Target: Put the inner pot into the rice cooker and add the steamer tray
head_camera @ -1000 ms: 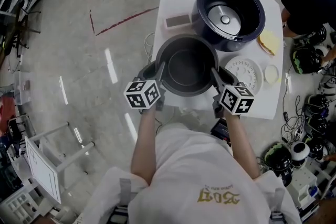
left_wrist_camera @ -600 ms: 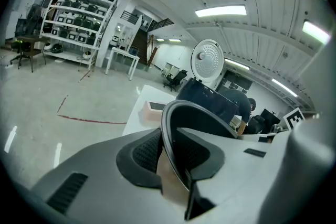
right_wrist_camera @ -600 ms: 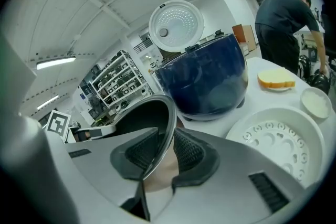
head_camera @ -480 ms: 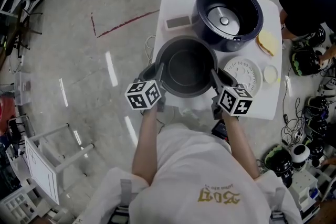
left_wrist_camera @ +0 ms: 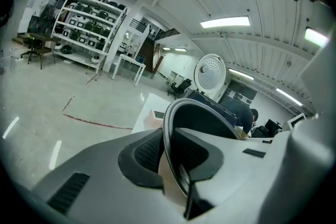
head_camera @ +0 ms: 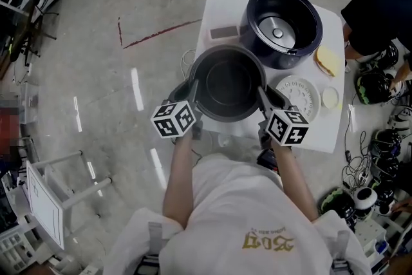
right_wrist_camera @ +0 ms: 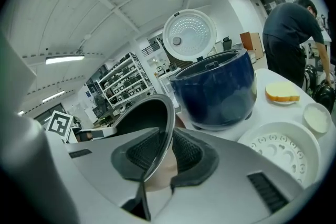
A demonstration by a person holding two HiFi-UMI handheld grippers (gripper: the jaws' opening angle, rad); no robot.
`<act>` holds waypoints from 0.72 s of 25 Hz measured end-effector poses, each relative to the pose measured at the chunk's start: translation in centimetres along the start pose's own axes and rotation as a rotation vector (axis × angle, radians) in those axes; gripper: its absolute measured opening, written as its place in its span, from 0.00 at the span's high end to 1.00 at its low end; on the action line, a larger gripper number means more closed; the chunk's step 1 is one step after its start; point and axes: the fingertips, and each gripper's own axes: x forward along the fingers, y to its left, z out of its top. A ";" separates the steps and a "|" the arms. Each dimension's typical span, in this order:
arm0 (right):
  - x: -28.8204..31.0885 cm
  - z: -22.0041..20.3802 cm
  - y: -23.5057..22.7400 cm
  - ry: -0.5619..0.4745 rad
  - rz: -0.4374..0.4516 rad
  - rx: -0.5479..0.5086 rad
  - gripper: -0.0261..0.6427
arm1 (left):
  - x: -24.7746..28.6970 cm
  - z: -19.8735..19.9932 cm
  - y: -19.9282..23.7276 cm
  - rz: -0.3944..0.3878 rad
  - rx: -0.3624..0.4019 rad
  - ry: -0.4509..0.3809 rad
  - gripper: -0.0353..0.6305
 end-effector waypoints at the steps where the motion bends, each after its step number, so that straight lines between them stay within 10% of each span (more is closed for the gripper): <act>1: -0.1 0.4 0.2 -0.007 0.005 -0.003 0.83 | -0.2 0.3 -0.1 0.003 -0.002 -0.010 0.83; 18: -0.2 6.6 3.7 -0.068 0.143 -0.034 0.84 | -3.0 6.3 -1.4 0.061 -0.032 -0.148 0.84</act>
